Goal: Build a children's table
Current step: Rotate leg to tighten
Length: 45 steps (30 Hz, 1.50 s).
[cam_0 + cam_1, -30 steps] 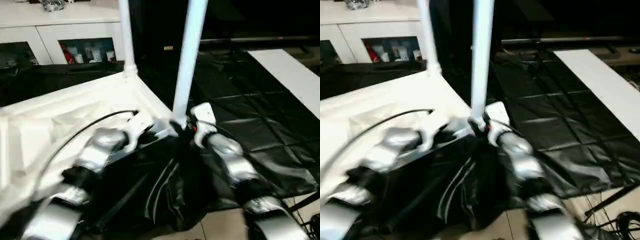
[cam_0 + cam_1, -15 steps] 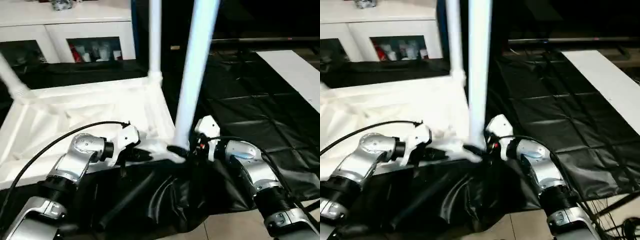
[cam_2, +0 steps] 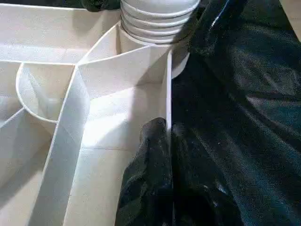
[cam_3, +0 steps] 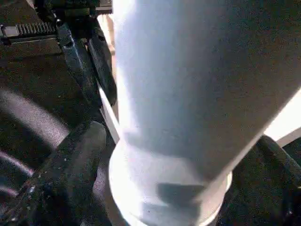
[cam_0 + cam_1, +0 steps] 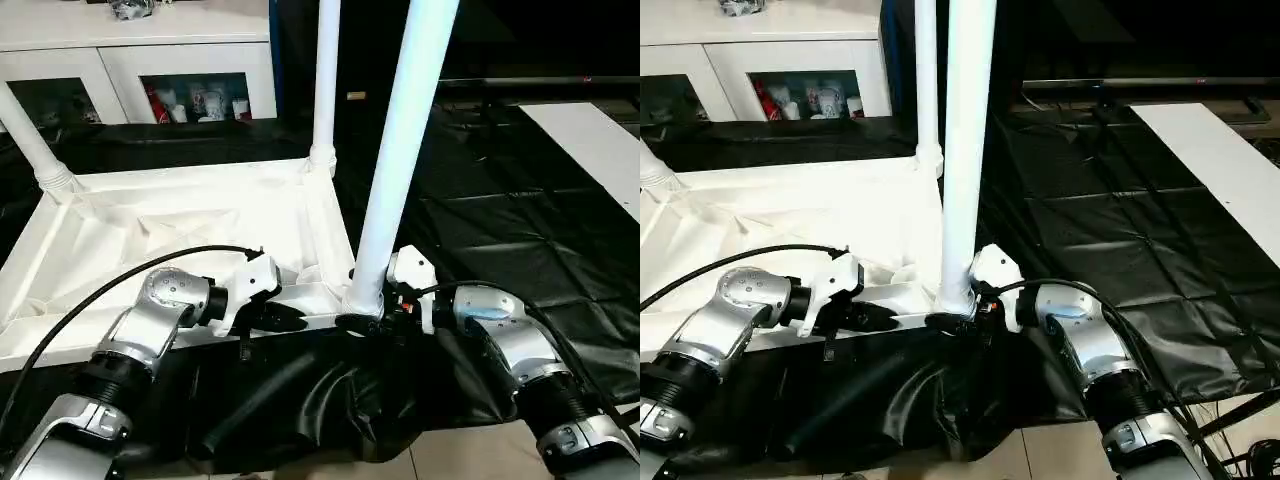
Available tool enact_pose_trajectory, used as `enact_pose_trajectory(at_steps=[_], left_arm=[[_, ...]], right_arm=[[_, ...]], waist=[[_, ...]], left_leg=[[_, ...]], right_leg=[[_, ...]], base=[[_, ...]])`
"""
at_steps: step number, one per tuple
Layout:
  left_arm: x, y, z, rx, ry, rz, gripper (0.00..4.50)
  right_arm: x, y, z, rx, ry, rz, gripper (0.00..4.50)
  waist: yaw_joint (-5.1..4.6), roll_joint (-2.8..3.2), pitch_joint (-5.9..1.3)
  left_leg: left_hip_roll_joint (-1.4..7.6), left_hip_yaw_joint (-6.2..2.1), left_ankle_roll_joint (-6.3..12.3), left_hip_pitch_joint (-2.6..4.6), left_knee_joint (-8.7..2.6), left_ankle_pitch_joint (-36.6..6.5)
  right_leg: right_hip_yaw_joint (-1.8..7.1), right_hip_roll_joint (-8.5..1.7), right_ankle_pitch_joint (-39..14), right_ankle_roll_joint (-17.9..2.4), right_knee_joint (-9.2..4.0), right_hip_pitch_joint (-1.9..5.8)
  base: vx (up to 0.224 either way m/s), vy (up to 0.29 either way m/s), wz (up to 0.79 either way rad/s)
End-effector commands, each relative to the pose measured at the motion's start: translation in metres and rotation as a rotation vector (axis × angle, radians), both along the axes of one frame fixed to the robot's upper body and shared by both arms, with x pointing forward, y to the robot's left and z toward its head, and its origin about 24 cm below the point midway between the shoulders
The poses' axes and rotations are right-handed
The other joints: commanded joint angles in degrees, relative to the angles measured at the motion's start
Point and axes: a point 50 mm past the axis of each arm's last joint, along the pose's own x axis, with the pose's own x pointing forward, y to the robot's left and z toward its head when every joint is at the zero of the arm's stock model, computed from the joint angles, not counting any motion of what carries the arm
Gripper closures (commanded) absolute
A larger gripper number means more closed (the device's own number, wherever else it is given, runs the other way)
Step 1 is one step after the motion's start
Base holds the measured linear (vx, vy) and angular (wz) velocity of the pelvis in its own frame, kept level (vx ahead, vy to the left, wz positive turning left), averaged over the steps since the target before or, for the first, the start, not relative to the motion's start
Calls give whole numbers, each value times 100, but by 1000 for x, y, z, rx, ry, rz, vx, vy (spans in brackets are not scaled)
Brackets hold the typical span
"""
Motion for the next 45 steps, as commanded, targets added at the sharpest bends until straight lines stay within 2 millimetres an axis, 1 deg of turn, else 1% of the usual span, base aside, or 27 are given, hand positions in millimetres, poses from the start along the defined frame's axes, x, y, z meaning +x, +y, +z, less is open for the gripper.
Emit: enact_pose_trajectory(at_steps=[1,2,5,7,12,14,19,20,21,22,24,26,28,29,30,32,33,34,35,36,37,39,40,41,42,44,45], left_arm=[[-3,-6,1,-34,11,-49,450],[-3,-6,1,-33,11,-48,450],[-3,-5,1,-29,18,-48,450],[-3,-5,0,-24,20,-48,450],[-4,-4,0,-22,24,-49,450],[-4,-3,-1,-21,26,-48,450],[-5,-4,-2,-19,30,-48,450],[-5,-3,-2,-19,31,-48,450],[-5,-3,-2,-19,30,-45,450],[-5,-3,-3,-17,27,-39,450],[-4,-3,-3,-13,21,-28,450],[-2,-3,-5,0,17,-1,450],[4,-2,-9,39,-2,72,450],[6,-2,-10,47,-9,97,450],[11,-4,-10,36,-24,156,450],[18,-9,-10,15,-41,244,450],[22,-13,-10,14,-49,296,450],[24,-15,-10,17,-54,327,450],[28,-18,-11,24,-67,382,450],[29,-19,-11,26,-70,396,450],[32,-21,-11,30,-76,437,450],[40,-31,-13,30,-81,551,450],[42,-37,-14,32,-76,589,450],[43,-43,-15,39,-75,614,450],[44,-45,-16,42,-76,625,450],[44,-53,-17,55,-77,634,450],[44,-55,-18,57,-75,631,450]], right_arm=[[3,-2,4,0,-9,1,67],[3,-2,4,1,-9,2,83],[3,-2,3,4,-8,5,102],[3,-2,2,4,-4,6,126],[3,-2,1,4,1,8,166],[3,-2,0,5,3,8,169],[3,-2,-1,8,7,6,174],[3,-1,-1,9,8,5,175],[3,-1,-2,17,12,-6,175],[4,0,-4,27,19,-28,175],[4,1,-5,30,23,-45,175],[6,3,-8,45,29,-94,175],[9,9,-13,85,38,-203,176],[10,11,-15,94,42,-234,176],[12,15,-17,106,45,-298,176],[16,22,-22,122,62,-403,176],[18,27,-24,130,77,-471,176],[20,30,-26,132,89,-516,176],[23,34,-29,124,112,-604,176],[24,34,-30,122,117,-626,176],[25,37,-31,119,131,-669,176],[27,47,-37,85,142,-746,176],[27,52,-39,68,143,-771,176],[28,56,-40,83,168,-808,176],[29,58,-40,94,182,-826,177],[29,63,-43,105,235,-870,177],[29,65,-44,93,240,-880,177]], waist=[[-1,-56,-357],[-3,-59,-355],[-2,-52,-358],[1,-56,-360],[-2,-53,-361],[-2,-63,-358],[-5,-60,-361],[-7,-64,-358],[-5,-82,-363],[-6,-72,-360],[-17,-73,-355],[-32,-62,-342],[-65,-52,-320],[-85,-54,-314],[-94,-61,-314],[-115,-61,-306],[-134,-69,-302],[-176,-71,-294],[-194,-73,-292],[-211,-63,-296],[-219,-73,-297],[-224,-79,-289],[-236,-76,-289],[-224,-75,-289],[-214,-67,-285],[-220,-69,-293],[-216,-31,-296]], left_leg=[[348,-141,311,64,-376,-1184],[347,-140,319,64,-376,-1180],[347,-141,318,64,-372,-1180],[348,-141,327,65,-370,-1159],[348,-141,335,62,-366,-1152],[348,-139,333,62,-364,-1168],[348,-142,334,62,-363,-1156],[347,-141,333,60,-363,-1165],[347,-139,335,64,-359,-1155],[346,-141,336,60,-360,-1150],[347,-143,315,60,-364,-1201],[346,-151,261,67,-375,-1323],[343,-169,143,90,-397,-1580],[336,-173,105,89,-403,-1639],[336,-185,18,104,-412,-1727],[331,-203,-61,119,-419,-1863],[340,-203,-86,122,-427,-1896],[321,-228,-145,124,-433,-2062],[314,-229,-157,126,-428,-2086],[312,-231,-158,144,-425,-2137],[311,-239,-151,134,-426,-2146],[307,-225,-119,139,-424,-2161],[284,-224,-147,162,-408,-2211],[279,-231,-125,167,-407,-2230],[287,-226,-89,180,-405,-2259],[283,-225,-55,171,-412,-2284],[290,-240,-62,169,-426,-2298]], right_leg=[[287,-368,-1429,-1279,-384,263],[285,-363,-1415,-1285,-382,263],[284,-367,-1418,-1293,-382,266],[284,-364,-1385,-1299,-377,267],[279,-365,-1379,-1314,-372,270],[280,-364,-1411,-1311,-375,269],[278,-363,-1412,-1301,-369,269],[281,-363,-1419,-1300,-371,268],[279,-365,-1418,-1298,-371,270],[280,-367,-1440,-1301,-371,266],[281,-369,-1507,-1288,-376,263],[282,-371,-1682,-1253,-395,252],[288,-383,-2083,-1162,-444,224],[288,-377,-2199,-1122,-458,214],[289,-385,-2356,-1054,-476,216],[282,-388,-2561,-974,-504,201],[286,-385,-2609,-965,-503,193],[270,-389,-2834,-898,-525,179],[267,-387,-2908,-867,-530,175],[267,-388,-2984,-827,-554,154],[261,-390,-3001,-803,-553,165],[265,-391,-3051,-761,-589,141],[253,-384,-3158,-739,-607,122],[244,-391,-3205,-710,-622,129],[249,-400,-3219,-689,-646,108],[239,-387,-3154,-675,-644,120],[233,-389,-3101,-680,-637,127]], base=[[0,0,0],[0,0,0],[0,0,0],[0,0,0],[0,0,0],[0,0,0],[0,0,0],[0,0,0],[0,0,0],[0,0,0],[0,0,0],[0,0,0],[0,0,0],[0,0,0],[0,0,0],[0,0,0],[0,0,0],[0,0,0],[0,0,0],[0,0,0],[0,0,0],[0,0,0],[0,0,0],[0,0,0],[0,0,0],[0,0,0],[0,0,0]])
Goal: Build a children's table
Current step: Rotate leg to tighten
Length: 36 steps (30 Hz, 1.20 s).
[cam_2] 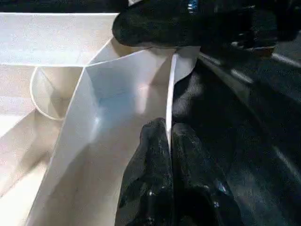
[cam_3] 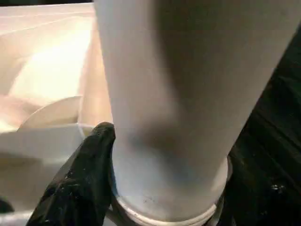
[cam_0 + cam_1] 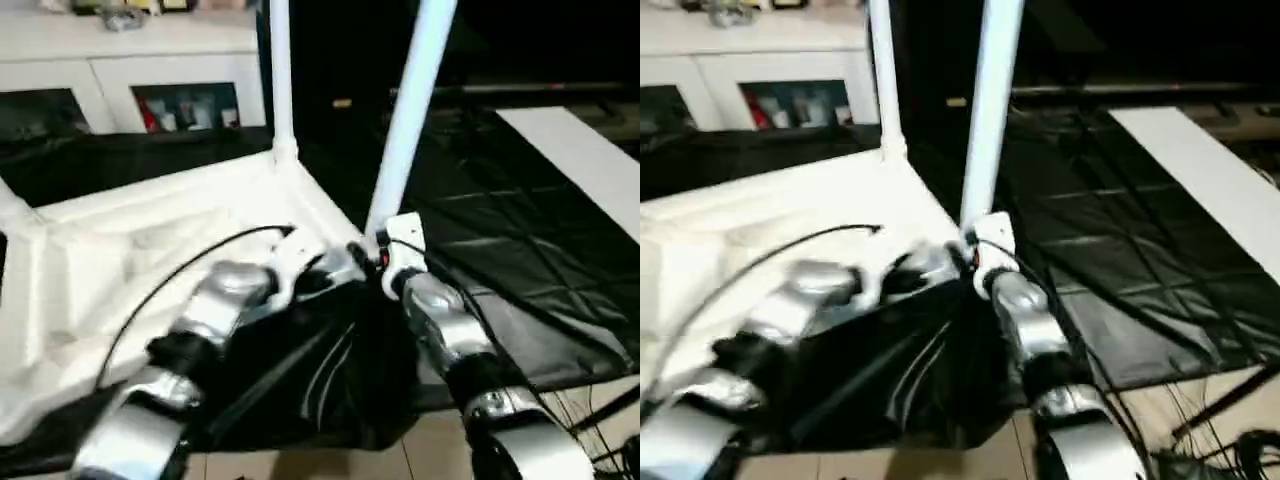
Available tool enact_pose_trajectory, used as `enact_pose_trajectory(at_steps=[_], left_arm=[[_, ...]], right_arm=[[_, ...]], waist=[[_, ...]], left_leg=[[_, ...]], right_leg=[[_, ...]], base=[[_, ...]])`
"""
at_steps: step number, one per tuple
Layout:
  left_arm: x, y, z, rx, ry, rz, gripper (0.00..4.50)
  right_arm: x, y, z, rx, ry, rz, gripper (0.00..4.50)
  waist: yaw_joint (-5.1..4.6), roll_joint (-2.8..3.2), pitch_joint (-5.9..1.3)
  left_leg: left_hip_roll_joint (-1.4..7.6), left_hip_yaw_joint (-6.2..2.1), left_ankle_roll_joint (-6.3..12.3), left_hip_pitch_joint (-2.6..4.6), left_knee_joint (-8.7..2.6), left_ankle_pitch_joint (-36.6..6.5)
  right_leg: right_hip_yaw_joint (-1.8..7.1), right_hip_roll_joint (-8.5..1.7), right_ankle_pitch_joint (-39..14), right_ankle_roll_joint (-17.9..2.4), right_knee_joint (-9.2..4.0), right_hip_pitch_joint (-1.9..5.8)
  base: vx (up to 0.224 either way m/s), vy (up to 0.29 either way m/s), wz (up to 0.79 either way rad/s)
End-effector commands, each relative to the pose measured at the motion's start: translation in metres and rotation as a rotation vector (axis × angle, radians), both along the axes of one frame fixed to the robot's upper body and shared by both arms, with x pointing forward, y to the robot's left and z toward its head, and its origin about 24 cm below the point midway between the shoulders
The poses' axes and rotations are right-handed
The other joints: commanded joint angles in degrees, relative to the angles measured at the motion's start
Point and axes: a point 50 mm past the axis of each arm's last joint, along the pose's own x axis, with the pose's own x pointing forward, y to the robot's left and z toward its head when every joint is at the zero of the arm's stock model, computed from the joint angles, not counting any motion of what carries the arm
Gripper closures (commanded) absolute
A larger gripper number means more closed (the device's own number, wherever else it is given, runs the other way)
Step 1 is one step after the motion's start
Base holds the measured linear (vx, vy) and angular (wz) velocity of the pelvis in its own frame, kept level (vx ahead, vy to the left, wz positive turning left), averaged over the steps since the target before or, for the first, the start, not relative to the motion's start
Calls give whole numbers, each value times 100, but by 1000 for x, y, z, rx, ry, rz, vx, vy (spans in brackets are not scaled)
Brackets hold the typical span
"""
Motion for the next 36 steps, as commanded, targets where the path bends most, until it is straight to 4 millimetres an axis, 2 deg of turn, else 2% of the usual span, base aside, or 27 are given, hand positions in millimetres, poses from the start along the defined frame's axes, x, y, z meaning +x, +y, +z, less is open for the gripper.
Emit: enact_pose_trajectory(at_steps=[1,6,8,10,11,12,13,14,18,20,21,24,25,26,29,33,36], left_arm=[[5,7,-10,28,-1,194,450],[4,3,-11,34,-5,182,450],[4,5,-10,38,-15,170,450],[4,6,-10,40,-18,164,450],[4,7,-10,42,-24,154,450],[3,9,-10,48,-35,130,450],[3,10,-10,50,-37,125,450],[2,11,-10,48,-31,115,450],[-3,17,-7,38,-57,19,450],[-7,24,-6,35,-47,-18,450],[-9,31,-5,47,-48,-46,450],[-12,37,-4,39,-40,-73,450],[-15,44,-3,27,-27,-114,450],[-17,46,-3,24,-22,-139,450],[-24,54,1,18,-37,-236,450],[-38,64,7,0,17,-375,450],[-42,67,11,-19,37,-409,450]], right_arm=[[-18,31,-26,50,144,68,177],[-17,37,-23,23,120,76,177],[-15,41,-18,74,96,100,121],[-15,42,-17,79,85,106,107],[-15,43,-15,83,75,118,100],[-14,41,-13,64,47,126,89],[-14,41,-12,59,40,128,79],[-13,39,-11,52,28,137,71],[-12,31,-2,28,-54,200,44],[-14,24,5,-1,-119,271,44],[-17,16,9,-43,-171,338,44],[-20,8,11,-59,-195,394,44],[-26,0,14,-71,-216,491,44],[-29,-3,15,-77,-220,538,44],[-40,-15,17,-89,-209,674,44],[-53,-25,19,-82,-177,854,44],[-55,-26,21,-74,-167,898,44]], waist=[[-33,-26,-272],[-43,-30,-283],[-44,-26,-280],[-43,-35,-281],[-55,-29,-278],[-94,-27,-291],[-135,-23,-303],[-157,-21,-306],[-181,-24,-294],[-162,-29,-313],[-148,-30,-320],[-129,-29,-326],[-73,-34,-329],[-73,-30,-333],[-34,-26,-369],[33,-10,-390],[59,2,-374]], left_leg=[[307,-234,-56,127,-479,-2310],[307,-235,-29,117,-498,-2405],[309,-236,-31,137,-498,-2494],[301,-234,-15,136,-496,-2523],[302,-249,-15,108,-507,-2520],[304,-286,-21,15,-533,-2416],[307,-306,-20,-44,-552,-2339],[308,-303,-23,-30,-548,-2354],[302,-251,66,58,-499,-2420],[320,-234,135,23,-505,-2177],[317,-214,189,33,-492,-2062],[323,-195,251,22,-482,-1897],[328,-175,287,66,-471,-1820],[331,-162,308,54,-462,-1764],[347,-169,481,-2,-449,-1299],[371,-136,697,5,-406,-819],[383,-117,668,30,-408,-875]], right_leg=[[220,-371,-2977,-701,-580,90],[215,-378,-2893,-706,-585,103],[217,-387,-2988,-681,-605,80],[216,-388,-3048,-642,-617,78],[214,-395,-3070,-633,-608,89],[196,-407,-3004,-594,-575,171],[177,-397,-2908,-571,-552,204],[175,-389,-2869,-591,-554,186],[216,-396,-2702,-828,-585,103],[229,-386,-2389,-902,-541,159],[236,-373,-2195,-971,-524,149],[249,-377,-2071,-1051,-503,158],[243,-349,-1979,-1079,-502,159],[262,-356,-1869,-1107,-482,154],[251,-344,-1139,-1264,-381,230],[244,-330,-330,-1554,-265,247],[236,-318,-381,-1658,-263,229]], base=[[0,0,0],[0,0,0],[0,0,0],[0,0,0],[0,0,0],[0,0,0],[-6,5,-19],[-6,5,-19],[0,0,0],[0,0,0],[0,0,0],[0,0,0],[0,0,0],[0,0,0],[54,-10,1],[13,-1,0],[0,0,0]])
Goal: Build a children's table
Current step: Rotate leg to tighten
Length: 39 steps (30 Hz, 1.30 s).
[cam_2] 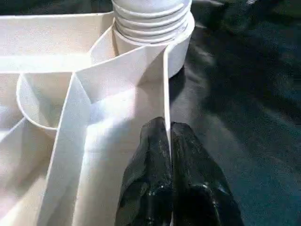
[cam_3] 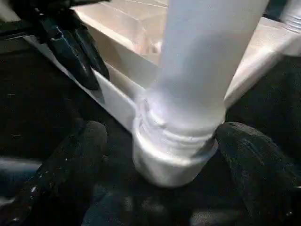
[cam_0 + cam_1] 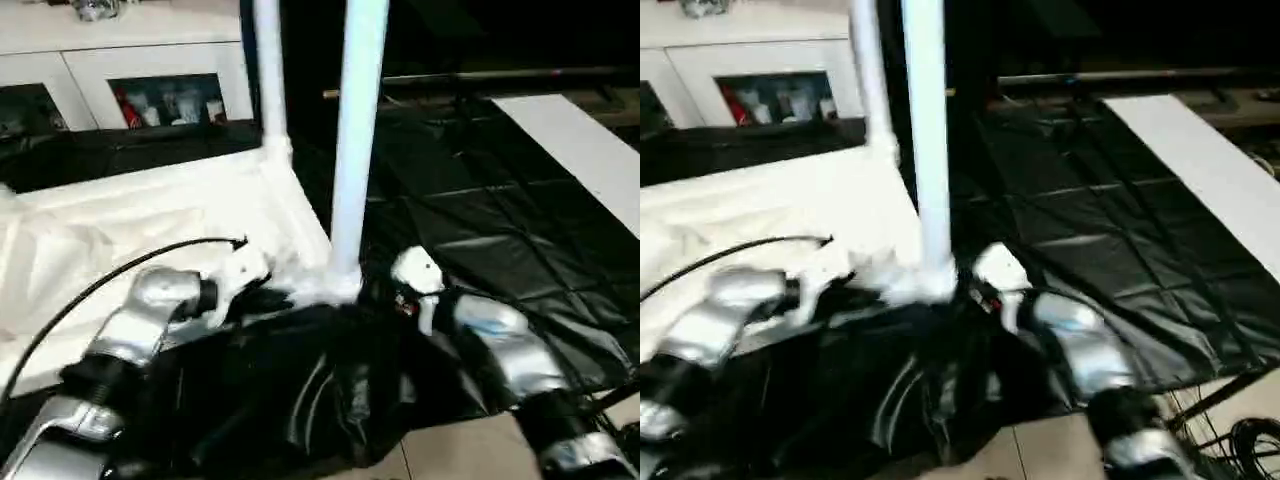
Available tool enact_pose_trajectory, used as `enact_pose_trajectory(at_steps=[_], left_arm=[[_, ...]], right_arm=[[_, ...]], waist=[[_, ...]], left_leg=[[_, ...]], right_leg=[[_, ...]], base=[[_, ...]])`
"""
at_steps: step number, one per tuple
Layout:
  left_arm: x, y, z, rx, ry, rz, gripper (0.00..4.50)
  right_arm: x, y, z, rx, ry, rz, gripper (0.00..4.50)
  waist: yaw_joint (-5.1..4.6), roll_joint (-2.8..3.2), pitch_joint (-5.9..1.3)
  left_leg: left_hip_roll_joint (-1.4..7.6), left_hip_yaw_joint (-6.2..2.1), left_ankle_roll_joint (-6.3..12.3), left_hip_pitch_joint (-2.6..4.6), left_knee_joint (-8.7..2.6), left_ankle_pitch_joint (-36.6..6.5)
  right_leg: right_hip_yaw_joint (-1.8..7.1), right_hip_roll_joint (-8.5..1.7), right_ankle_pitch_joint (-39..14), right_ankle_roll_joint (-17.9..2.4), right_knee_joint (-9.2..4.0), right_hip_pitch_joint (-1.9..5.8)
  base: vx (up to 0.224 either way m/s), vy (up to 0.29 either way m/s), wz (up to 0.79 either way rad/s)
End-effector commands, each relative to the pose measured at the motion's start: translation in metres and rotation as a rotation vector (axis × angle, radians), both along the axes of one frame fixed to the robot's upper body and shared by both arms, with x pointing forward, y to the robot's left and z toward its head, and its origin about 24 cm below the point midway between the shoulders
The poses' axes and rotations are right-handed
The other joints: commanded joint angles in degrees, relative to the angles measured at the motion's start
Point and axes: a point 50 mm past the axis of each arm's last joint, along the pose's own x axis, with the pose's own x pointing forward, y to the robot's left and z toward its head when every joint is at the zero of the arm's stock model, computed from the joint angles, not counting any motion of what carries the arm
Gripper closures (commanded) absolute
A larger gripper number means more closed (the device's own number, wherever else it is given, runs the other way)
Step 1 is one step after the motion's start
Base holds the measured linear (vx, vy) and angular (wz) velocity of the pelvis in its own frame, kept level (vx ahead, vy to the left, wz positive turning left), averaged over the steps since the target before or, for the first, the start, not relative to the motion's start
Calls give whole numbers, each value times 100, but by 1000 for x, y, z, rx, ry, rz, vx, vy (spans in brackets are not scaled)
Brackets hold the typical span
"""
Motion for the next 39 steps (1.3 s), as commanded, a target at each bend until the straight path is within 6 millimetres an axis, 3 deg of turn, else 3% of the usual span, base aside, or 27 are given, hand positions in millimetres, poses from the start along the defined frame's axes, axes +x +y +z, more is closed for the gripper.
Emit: enact_pose_trajectory(at_steps=[1,5,9,12,17,25,34,39], left_arm=[[-9,-11,1,-27,46,-116,450],[-16,-9,1,-24,83,-169,450],[-18,-8,3,-29,93,-185,450],[-17,-8,4,-26,87,-181,450],[-16,-8,5,-19,86,-178,450],[-15,-7,4,-14,83,-170,450],[-14,-8,3,-10,82,-163,450],[-3,-9,-2,17,32,-35,450]], right_arm=[[-2,11,6,15,7,91,44],[-2,12,6,-8,12,129,44],[-2,13,5,-32,13,159,44],[-1,14,4,-44,13,168,44],[0,14,6,-38,16,179,80],[0,11,5,-51,24,193,165],[2,11,3,-36,36,173,183],[11,16,-4,29,67,0,184]], waist=[[43,7,-336],[84,11,-319],[111,13,-313],[109,12,-324],[116,2,-341],[117,-3,-337],[111,-10,-333],[85,-24,-310]], left_leg=[[368,-115,573,71,-344,-1002],[375,-116,323,110,-376,-1319],[367,-122,188,122,-392,-1390],[355,-128,178,110,-385,-1342],[348,-124,266,92,-360,-1135],[348,-129,263,90,-350,-1196],[347,-135,242,90,-347,-1253],[335,-148,164,86,-359,-1435]], right_leg=[[261,-344,-661,-1613,-243,301],[281,-351,-1185,-1477,-294,272],[295,-345,-1278,-1389,-299,261],[294,-349,-1193,-1377,-286,279],[286,-348,-956,-1420,-258,300],[287,-352,-1134,-1401,-267,295],[287,-353,-1257,-1363,-274,288],[293,-358,-1626,-1287,-312,279]], base=[[0,0,0],[0,0,0],[0,0,0],[0,0,0],[0,0,0],[0,0,0],[0,0,0],[0,0,0]])
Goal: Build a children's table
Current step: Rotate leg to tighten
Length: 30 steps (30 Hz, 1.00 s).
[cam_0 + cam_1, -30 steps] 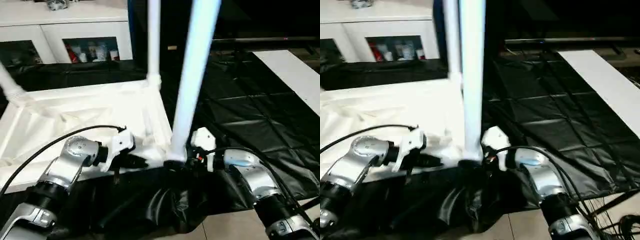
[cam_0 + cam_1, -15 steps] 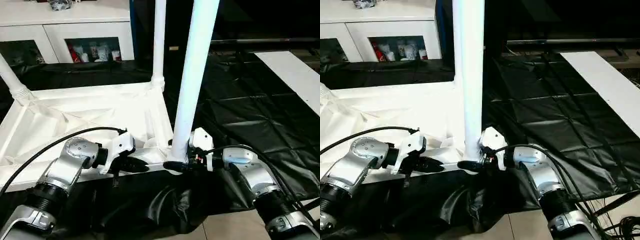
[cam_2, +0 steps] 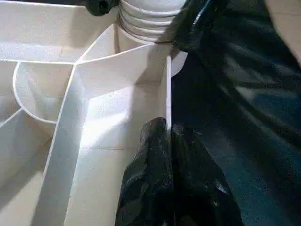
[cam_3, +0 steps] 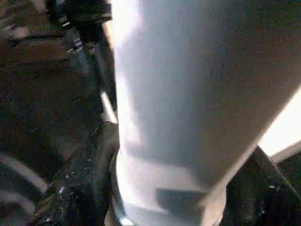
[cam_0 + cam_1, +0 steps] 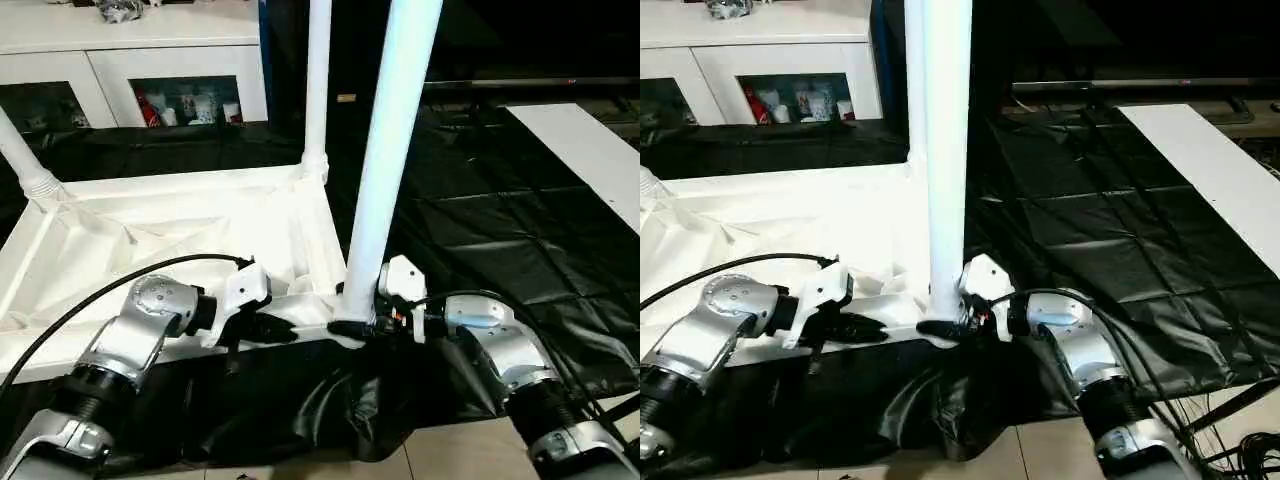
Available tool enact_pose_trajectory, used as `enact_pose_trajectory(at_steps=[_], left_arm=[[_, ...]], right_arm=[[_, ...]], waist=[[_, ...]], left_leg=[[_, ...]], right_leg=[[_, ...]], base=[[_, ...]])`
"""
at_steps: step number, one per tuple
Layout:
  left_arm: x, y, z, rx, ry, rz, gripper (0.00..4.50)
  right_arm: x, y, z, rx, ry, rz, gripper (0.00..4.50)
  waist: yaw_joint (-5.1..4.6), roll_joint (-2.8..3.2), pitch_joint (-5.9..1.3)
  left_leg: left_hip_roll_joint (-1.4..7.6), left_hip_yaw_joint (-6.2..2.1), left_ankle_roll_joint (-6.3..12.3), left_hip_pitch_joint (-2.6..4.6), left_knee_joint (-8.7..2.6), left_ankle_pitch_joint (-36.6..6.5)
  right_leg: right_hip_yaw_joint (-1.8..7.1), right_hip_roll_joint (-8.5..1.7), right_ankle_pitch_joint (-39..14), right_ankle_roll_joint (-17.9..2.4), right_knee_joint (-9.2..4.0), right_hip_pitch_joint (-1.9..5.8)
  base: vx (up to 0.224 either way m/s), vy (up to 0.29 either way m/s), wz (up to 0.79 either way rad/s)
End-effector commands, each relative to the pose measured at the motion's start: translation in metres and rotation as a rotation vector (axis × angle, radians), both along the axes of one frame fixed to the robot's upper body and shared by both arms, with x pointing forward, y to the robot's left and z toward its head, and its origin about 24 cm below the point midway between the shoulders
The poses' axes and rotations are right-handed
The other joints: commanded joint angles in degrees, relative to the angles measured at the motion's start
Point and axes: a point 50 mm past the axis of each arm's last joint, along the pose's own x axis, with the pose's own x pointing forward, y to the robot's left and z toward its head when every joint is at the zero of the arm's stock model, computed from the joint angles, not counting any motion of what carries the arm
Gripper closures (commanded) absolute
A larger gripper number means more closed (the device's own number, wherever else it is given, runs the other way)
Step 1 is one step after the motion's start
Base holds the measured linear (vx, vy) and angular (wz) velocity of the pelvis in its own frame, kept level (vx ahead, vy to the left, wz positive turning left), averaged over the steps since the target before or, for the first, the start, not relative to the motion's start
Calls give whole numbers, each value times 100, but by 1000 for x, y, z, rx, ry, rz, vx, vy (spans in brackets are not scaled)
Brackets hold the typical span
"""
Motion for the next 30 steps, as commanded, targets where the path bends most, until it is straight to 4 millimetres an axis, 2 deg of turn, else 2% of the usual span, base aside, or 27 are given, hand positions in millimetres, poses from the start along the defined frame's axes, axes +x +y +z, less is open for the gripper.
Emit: enact_pose_trajectory(at_steps=[1,3,5,7,8,10,11,14,16,19,24,25,26,27,29,30], left_arm=[[13,-5,-1,19,-53,117,450],[18,-8,-3,14,-64,164,450],[23,-14,-5,10,-65,236,450],[32,-23,-7,8,-71,354,450],[32,-23,-7,8,-71,354,450],[40,-30,-8,10,-87,455,450],[46,-40,-10,9,-102,532,450],[52,-56,-8,-13,-140,603,450],[55,-63,-6,-37,-164,626,450],[54,-75,-6,-32,-155,614,450],[55,-76,-8,-17,-156,616,450],[55,-75,-8,-15,-157,616,450],[55,-74,-8,-13,-157,613,450],[55,-73,-8,-13,-156,604,450],[54,-73,-8,-18,-154,587,450],[53,-73,-8,-20,-153,584,450]], right_arm=[[12,3,-3,34,15,-183,184],[16,6,-7,41,28,-278,184],[22,13,-13,50,48,-417,184],[28,20,-21,43,84,-590,184],[28,20,-21,43,84,-590,184],[32,26,-25,46,122,-719,185],[36,34,-28,67,177,-849,185],[39,44,-30,88,243,-977,185],[40,46,-30,84,252,-996,185],[42,51,-28,78,224,-995,185],[45,55,-24,114,230,-1003,185],[45,56,-23,126,228,-1001,150],[46,57,-21,146,234,-988,150],[46,58,-20,164,233,-981,115],[48,58,-16,195,227,-967,104],[48,58,-15,207,224,-961,93]], waist=[[-41,-21,-297],[-48,-16,-291],[-73,-22,-289],[-139,-29,-282],[-148,-23,-284],[-164,-26,-282],[-170,-25,-280],[-174,-37,-288],[-155,-42,-290],[-156,-57,-300],[-147,-62,-298],[-144,-60,-293],[-147,-61,-289],[-149,-38,-288],[-188,-49,-285],[-245,-66,-290]], left_leg=[[328,-150,95,106,-432,-1570],[323,-177,-38,119,-437,-1761],[319,-188,-93,108,-456,-1809],[304,-192,-141,102,-458,-1840],[300,-200,-154,111,-456,-1875],[294,-196,-118,112,-446,-1889],[292,-192,-126,116,-445,-1885],[273,-201,-144,151,-434,-1998],[271,-190,-81,164,-432,-2078],[274,-187,-9,124,-440,-2005],[274,-188,52,100,-451,-1961],[277,-192,57,97,-453,-1971],[277,-189,58,99,-453,-1991],[281,-199,53,107,-459,-2048],[277,-225,54,63,-475,-2148],[272,-256,44,-25,-502,-2069]], right_leg=[[285,-348,-1899,-1225,-409,215],[282,-377,-2293,-1111,-443,212],[278,-364,-2396,-1015,-449,209],[277,-362,-2466,-990,-455,195],[272,-363,-2540,-970,-463,190],[280,-371,-2614,-914,-500,180],[282,-374,-2636,-914,-511,168],[262,-366,-2808,-808,-542,141],[251,-358,-2759,-757,-558,133],[251,-365,-2644,-757,-542,153],[247,-375,-2625,-759,-540,163],[246,-381,-2661,-748,-547,165],[247,-381,-2696,-740,-553,158],[245,-384,-2769,-716,-559,155],[225,-382,-2855,-652,-555,179],[206,-384,-2845,-610,-527,250]], base=[[0,0,0],[0,0,0],[0,0,0],[0,0,0],[0,0,0],[0,0,0],[0,0,0],[0,0,0],[0,0,0],[0,0,0],[0,0,0],[0,0,0],[0,0,0],[0,0,0],[0,0,0],[0,0,0]])
